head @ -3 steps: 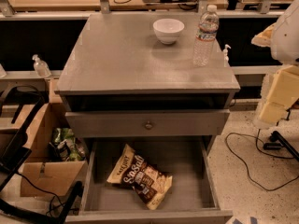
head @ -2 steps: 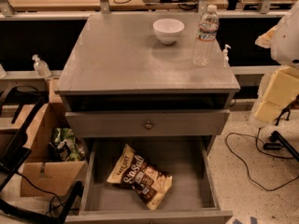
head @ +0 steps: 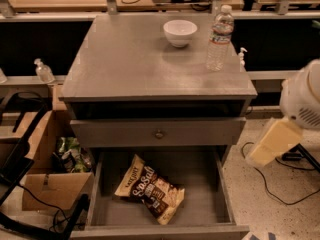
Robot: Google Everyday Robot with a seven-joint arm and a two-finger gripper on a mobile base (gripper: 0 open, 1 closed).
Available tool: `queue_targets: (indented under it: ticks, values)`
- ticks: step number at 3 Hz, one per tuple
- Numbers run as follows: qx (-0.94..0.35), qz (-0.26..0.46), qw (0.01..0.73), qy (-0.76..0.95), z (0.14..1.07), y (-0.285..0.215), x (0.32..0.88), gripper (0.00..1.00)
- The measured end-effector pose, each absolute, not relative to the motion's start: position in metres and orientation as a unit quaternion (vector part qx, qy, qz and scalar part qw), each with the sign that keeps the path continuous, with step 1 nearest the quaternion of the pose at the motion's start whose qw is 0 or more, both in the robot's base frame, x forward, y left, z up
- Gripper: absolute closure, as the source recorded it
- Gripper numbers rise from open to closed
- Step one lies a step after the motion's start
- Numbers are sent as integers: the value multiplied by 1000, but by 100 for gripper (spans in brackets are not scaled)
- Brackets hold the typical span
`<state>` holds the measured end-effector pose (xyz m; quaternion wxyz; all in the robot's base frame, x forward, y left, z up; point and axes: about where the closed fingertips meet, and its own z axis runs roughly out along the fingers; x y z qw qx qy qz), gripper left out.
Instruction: Pick brown chip bag from middle drawer and place on counter
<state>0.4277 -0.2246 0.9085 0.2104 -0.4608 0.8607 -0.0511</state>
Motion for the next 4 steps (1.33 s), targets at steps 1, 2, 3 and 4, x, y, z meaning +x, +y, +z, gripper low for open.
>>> queue_targets:
  ticks: [1,2,3,4]
  values:
    - [-402,-47,212,889,843,-229,419,0]
    - [-365,-26,253,896,803,-230,444,0]
    - [-360,-34,288,887,812,-228,462,0]
    - [-361,-33,288,886,811,-227,462,0]
